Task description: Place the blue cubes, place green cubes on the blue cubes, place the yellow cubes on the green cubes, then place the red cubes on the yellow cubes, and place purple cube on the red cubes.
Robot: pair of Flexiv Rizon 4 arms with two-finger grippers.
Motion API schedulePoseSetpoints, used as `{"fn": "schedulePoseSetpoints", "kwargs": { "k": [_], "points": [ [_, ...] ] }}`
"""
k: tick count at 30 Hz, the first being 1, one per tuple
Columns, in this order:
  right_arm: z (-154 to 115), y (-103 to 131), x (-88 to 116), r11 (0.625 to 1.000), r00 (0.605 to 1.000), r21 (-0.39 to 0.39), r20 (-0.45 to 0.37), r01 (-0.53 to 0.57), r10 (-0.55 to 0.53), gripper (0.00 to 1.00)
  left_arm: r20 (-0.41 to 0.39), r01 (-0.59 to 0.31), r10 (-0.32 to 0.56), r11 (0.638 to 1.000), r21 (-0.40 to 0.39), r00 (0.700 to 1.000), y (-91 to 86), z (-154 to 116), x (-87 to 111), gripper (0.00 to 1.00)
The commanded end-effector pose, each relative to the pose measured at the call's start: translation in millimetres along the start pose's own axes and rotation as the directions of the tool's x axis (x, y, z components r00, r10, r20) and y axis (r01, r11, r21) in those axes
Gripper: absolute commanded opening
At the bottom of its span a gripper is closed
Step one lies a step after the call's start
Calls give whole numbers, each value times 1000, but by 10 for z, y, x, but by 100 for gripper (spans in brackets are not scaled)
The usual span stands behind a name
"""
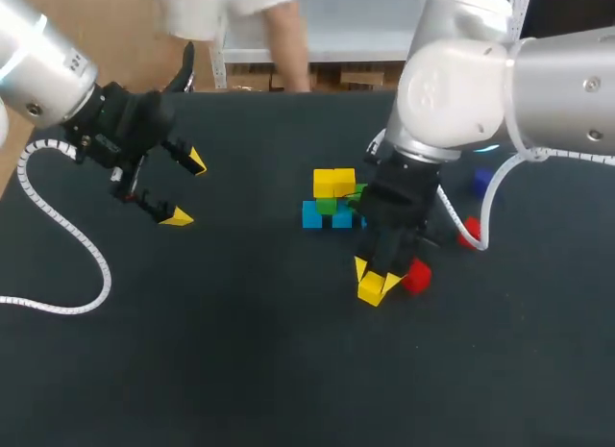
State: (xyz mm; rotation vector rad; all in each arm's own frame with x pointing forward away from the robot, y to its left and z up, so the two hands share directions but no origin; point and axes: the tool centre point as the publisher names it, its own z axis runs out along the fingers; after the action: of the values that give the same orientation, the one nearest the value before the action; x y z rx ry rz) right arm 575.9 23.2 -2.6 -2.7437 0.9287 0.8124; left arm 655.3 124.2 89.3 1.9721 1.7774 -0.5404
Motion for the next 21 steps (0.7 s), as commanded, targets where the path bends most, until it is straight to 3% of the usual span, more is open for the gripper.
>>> {"fn": "schedulePoseSetpoints", "kwargs": {
  "k": [1,9,16,21],
  "points": [
    [-137,31,-27,1000,1000,25,6,-18,18,0,2,-3,3,1000,1,1000,10,2,10,100],
    [-609,78,39,974,984,143,17,-177,176,0,2,-3,3,1000,1,1000,10,2,10,100],
    [-934,57,221,899,926,234,15,-370,377,0,2,-3,3,1000,1,1000,10,2,10,100],
    [-1040,-19,322,838,885,302,52,-455,462,0,2,-3,3,1000,1,1000,10,2,10,100]
  ]
}}
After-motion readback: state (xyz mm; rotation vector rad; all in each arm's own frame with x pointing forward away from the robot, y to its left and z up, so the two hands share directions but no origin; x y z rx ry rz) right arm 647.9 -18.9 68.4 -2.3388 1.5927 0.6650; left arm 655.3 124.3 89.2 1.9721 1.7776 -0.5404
